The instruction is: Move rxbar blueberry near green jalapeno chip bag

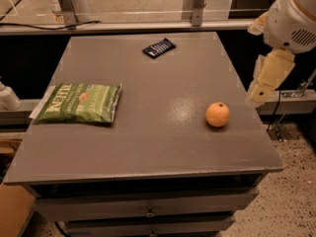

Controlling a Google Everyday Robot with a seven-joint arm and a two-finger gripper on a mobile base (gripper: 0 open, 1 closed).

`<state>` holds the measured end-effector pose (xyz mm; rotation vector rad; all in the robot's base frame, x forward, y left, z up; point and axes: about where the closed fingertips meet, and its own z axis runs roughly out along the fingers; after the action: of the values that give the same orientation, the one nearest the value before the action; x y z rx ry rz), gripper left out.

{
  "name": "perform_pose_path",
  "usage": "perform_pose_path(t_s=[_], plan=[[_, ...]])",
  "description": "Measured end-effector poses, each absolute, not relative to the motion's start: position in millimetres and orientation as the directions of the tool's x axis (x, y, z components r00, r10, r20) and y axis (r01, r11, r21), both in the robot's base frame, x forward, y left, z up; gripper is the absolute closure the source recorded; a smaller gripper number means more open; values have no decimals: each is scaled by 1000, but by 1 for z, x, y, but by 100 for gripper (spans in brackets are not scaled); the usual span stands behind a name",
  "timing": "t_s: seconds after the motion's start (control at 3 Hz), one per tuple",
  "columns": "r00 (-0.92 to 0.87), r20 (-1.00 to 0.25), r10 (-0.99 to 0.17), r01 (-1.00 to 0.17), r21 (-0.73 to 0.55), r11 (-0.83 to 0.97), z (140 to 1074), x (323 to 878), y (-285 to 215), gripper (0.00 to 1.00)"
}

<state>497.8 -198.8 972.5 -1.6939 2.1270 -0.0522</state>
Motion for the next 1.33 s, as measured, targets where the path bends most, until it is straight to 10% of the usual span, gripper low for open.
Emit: perform_pose_path(t_s=[1.33], plan=[[-100,-518,-849,-906,-304,293,929,648,-118,0]])
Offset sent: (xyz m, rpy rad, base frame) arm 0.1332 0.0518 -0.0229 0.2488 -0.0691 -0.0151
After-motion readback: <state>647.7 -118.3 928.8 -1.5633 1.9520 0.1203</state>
